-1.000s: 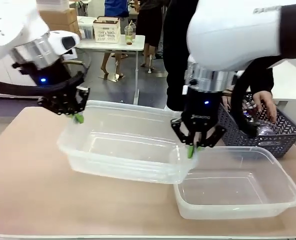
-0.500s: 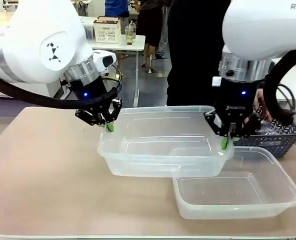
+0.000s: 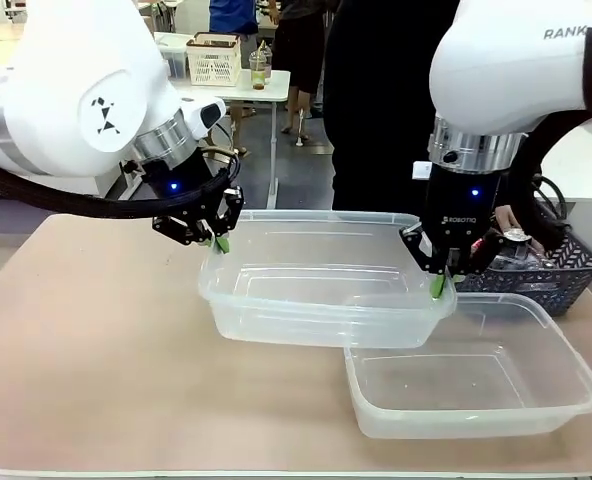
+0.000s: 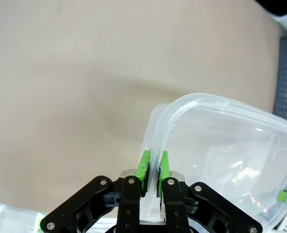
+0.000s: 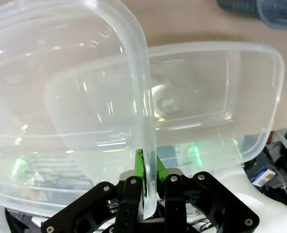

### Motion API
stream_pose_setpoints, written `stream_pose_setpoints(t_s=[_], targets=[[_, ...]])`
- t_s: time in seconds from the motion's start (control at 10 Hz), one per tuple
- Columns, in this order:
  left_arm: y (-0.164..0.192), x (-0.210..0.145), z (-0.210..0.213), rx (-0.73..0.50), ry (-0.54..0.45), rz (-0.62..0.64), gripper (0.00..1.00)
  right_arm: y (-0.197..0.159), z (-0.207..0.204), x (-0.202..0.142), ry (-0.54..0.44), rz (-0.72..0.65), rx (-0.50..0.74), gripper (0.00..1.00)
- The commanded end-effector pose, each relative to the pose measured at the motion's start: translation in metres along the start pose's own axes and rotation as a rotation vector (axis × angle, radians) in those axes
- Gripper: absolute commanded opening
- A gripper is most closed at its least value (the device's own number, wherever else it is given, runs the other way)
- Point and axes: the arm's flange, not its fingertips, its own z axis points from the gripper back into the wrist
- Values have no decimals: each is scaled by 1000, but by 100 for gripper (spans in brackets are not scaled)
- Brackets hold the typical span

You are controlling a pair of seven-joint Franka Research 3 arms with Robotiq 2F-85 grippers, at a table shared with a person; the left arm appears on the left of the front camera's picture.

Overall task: Sort the waste into each basket.
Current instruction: Pick up the Organizing box on the left side of the table and lift it, then offer the picked Organizing box to the human.

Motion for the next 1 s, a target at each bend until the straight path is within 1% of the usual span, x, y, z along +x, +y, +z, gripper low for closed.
stream_pose_setpoints(t_s=[0.0,0.9], targets=[[-4,-2,2,6,35,-27,9,-2,-1,0,14,5,-8,6],[-4,-2,2,6,35,-27,9,-2,-1,0,14,5,-8,6]])
